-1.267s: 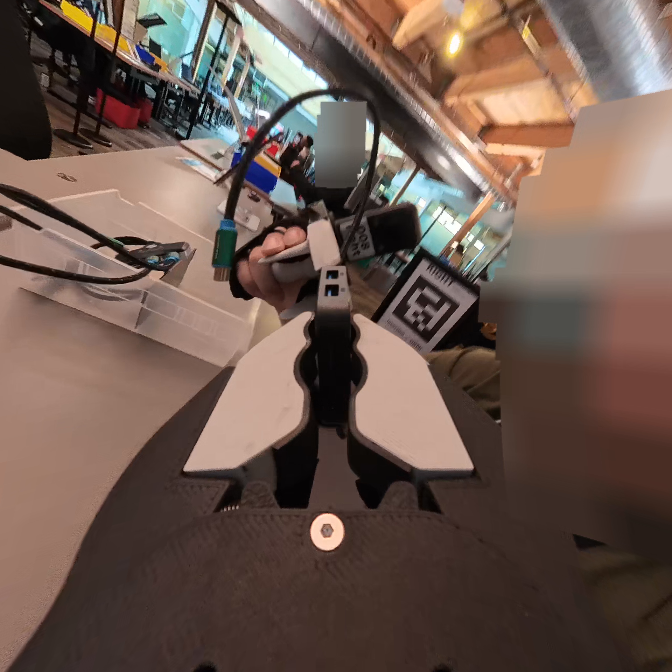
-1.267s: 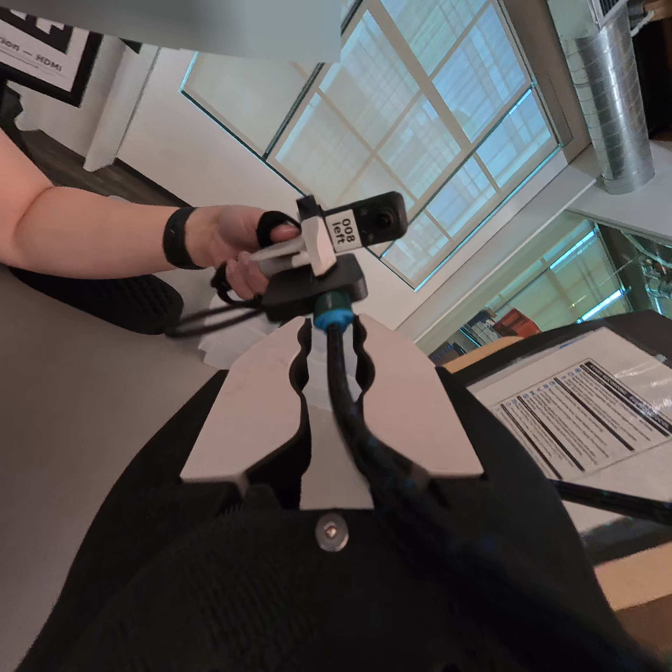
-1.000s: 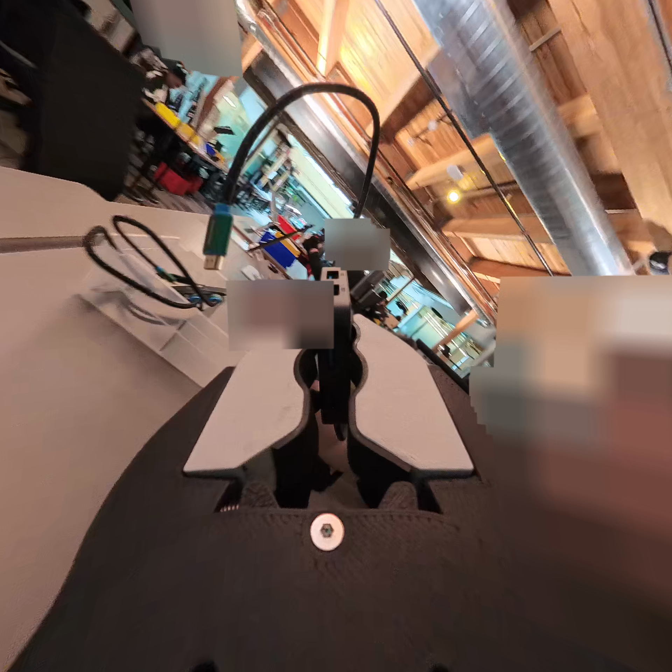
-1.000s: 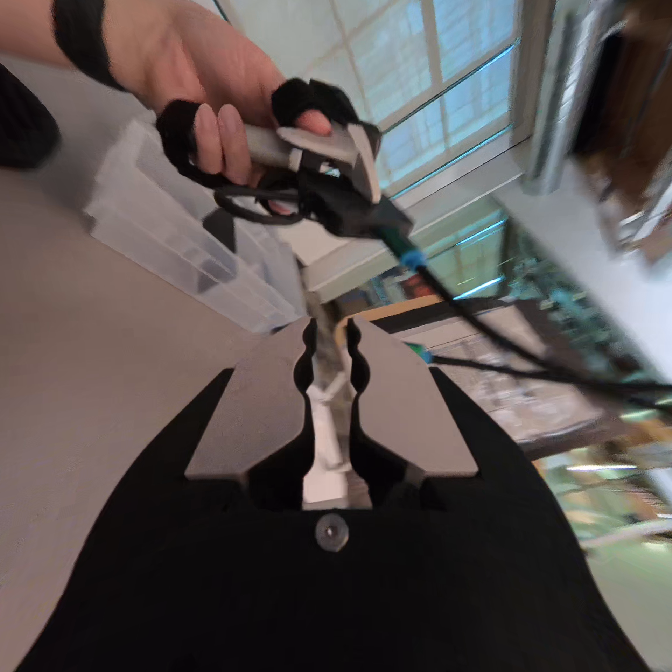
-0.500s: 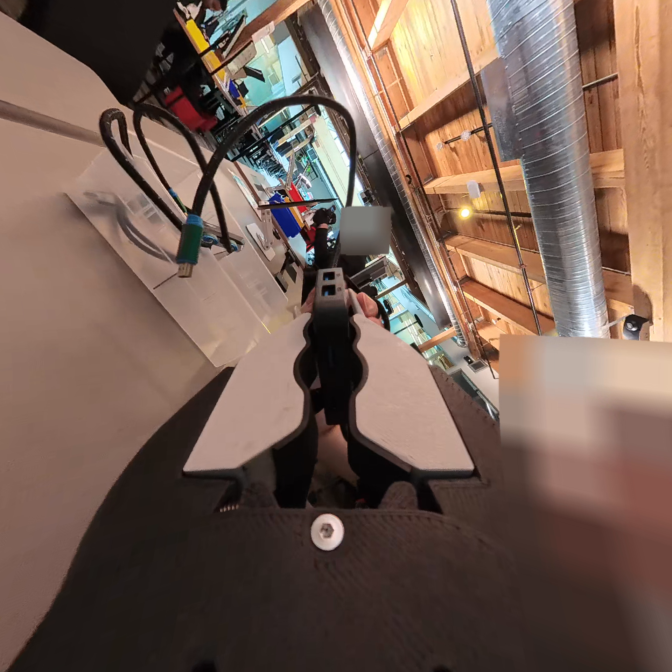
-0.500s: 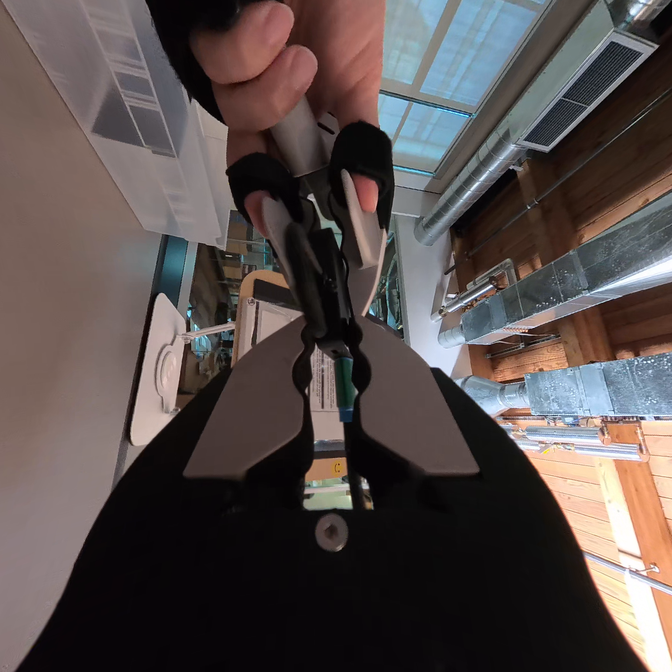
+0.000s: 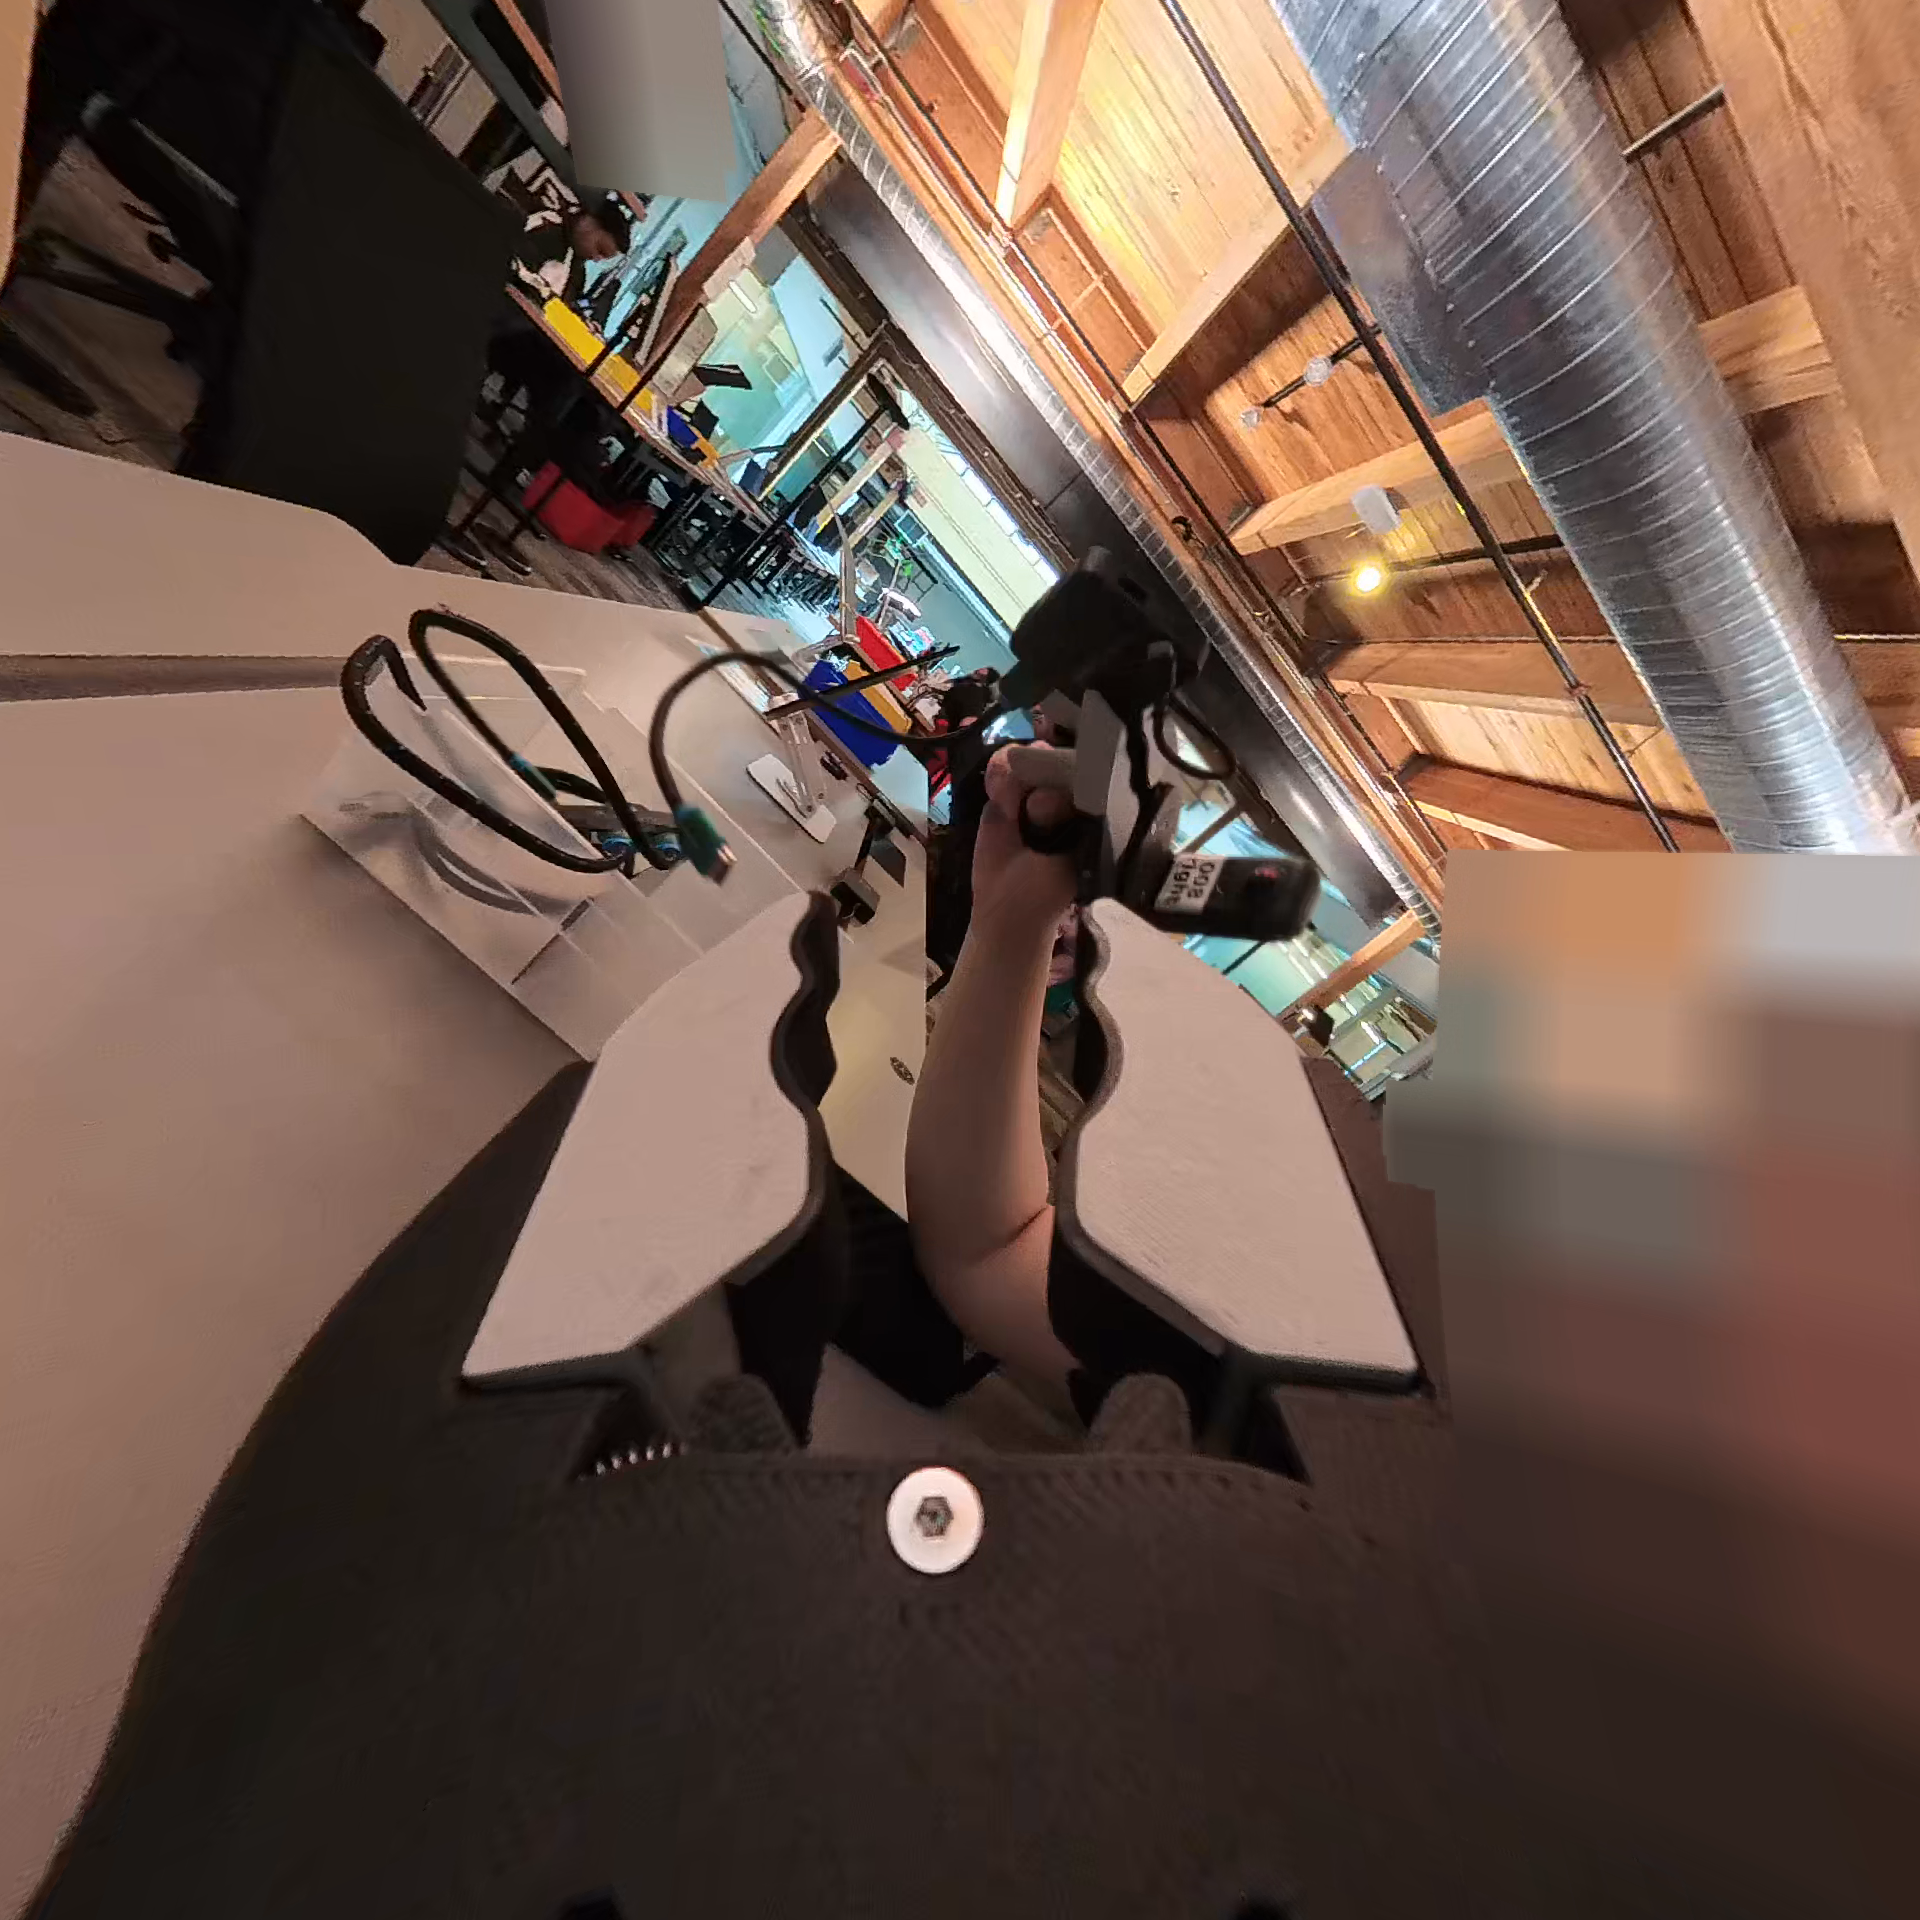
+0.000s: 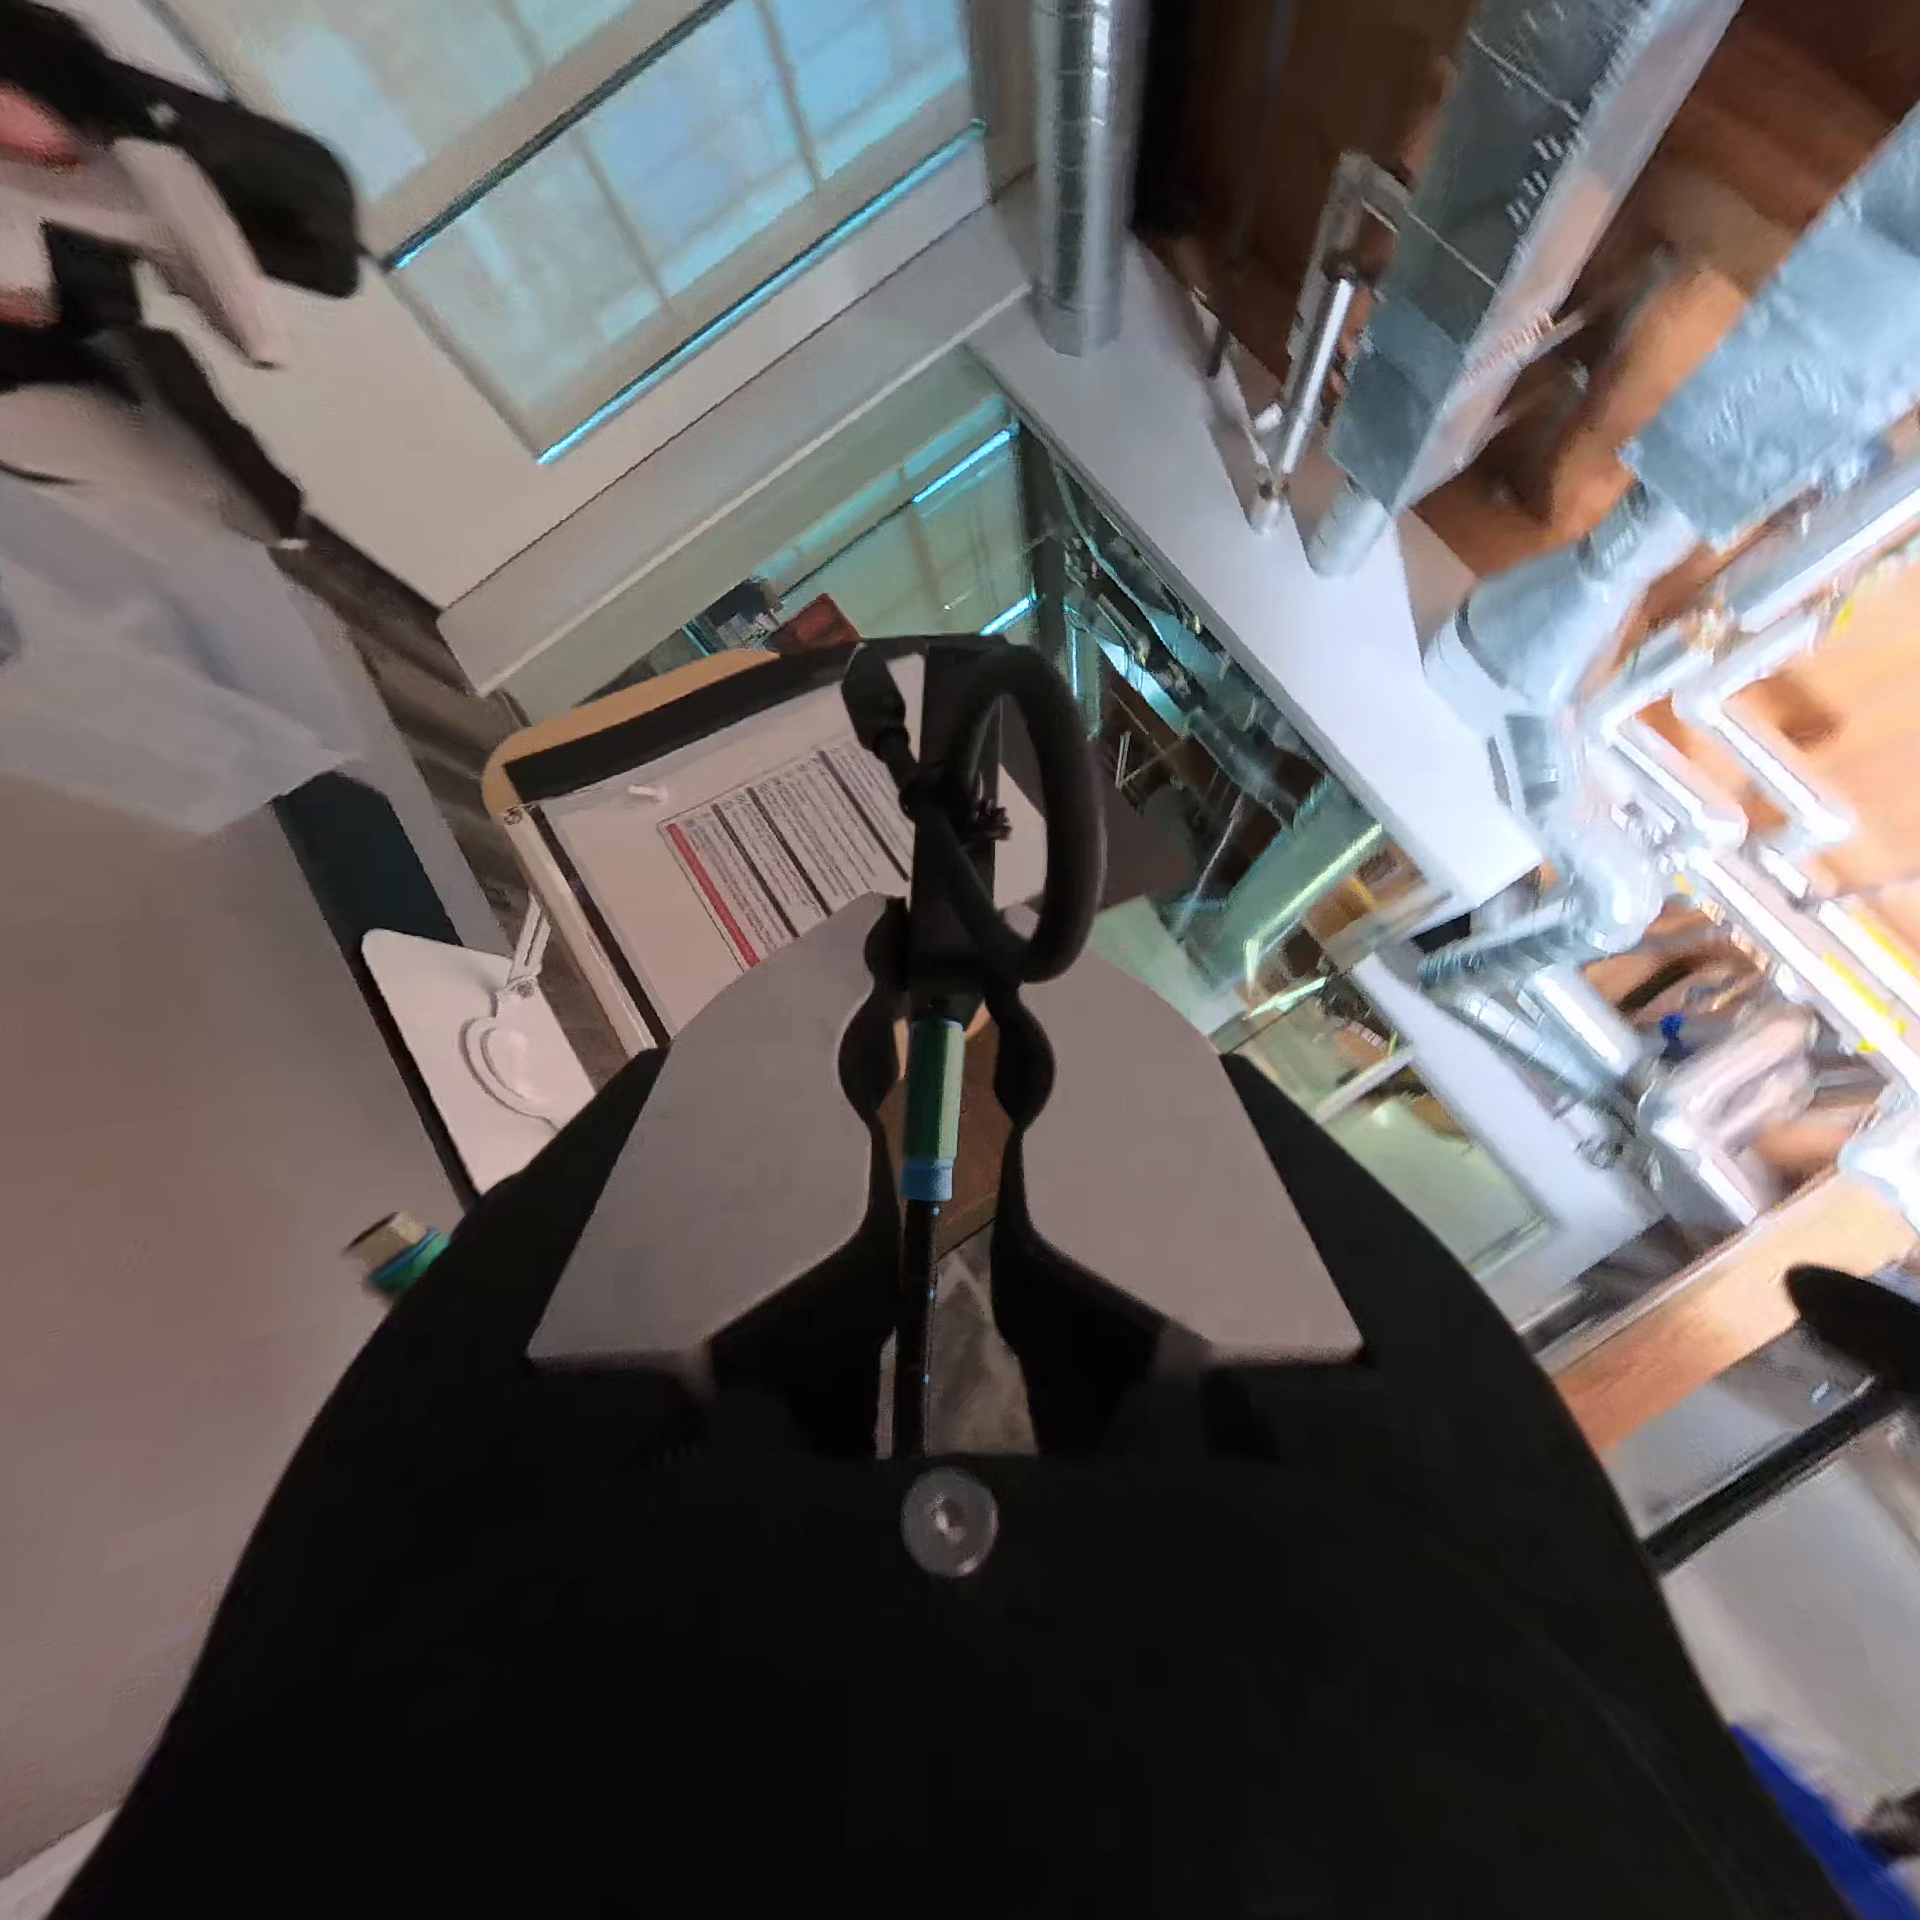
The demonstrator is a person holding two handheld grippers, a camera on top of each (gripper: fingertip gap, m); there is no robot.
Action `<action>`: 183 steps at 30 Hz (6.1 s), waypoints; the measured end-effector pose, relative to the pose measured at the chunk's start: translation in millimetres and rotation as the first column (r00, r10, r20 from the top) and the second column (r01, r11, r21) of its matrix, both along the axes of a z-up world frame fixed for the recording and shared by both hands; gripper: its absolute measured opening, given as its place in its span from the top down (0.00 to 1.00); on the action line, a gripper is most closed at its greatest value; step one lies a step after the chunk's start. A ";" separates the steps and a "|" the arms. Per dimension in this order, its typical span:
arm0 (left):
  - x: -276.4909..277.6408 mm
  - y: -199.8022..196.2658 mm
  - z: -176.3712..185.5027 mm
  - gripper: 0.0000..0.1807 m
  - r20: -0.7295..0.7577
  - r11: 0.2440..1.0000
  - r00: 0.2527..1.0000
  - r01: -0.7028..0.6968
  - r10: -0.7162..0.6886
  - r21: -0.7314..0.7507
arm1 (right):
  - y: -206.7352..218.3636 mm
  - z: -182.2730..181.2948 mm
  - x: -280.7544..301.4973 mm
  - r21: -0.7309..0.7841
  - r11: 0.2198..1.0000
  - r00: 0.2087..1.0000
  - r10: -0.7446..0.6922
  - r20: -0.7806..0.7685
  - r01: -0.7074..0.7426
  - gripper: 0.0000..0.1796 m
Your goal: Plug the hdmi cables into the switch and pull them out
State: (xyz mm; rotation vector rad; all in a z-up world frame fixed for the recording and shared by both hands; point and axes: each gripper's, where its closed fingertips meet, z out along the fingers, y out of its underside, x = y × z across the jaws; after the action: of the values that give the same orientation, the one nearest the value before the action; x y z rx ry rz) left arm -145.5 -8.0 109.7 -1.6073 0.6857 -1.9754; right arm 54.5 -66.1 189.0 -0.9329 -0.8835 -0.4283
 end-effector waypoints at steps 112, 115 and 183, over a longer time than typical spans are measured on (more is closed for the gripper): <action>-213.0 13.6 -201.7 0.89 -0.997 0.998 -0.063 -0.057 -0.042 -0.038 | 45.2 -252.2 94.8 -0.974 -0.223 0.643 -0.741 0.195 0.039 0.82; -216.0 16.2 -177.1 0.88 -0.998 0.996 0.015 -0.068 0.062 0.061 | 44.1 -175.3 42.4 -0.994 0.091 0.715 -0.699 -0.026 0.053 0.82; -268.5 -92.3 182.6 0.77 0.571 0.009 0.304 -0.888 0.763 0.460 | 139.2 -122.0 -278.2 -0.883 -0.463 0.919 -0.374 0.121 -0.073 0.97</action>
State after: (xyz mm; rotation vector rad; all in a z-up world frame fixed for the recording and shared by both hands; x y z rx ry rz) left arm -414.0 -100.3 292.3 -0.8593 0.2043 -0.6625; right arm -223.7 73.1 67.0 -2.9220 -0.6179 0.5625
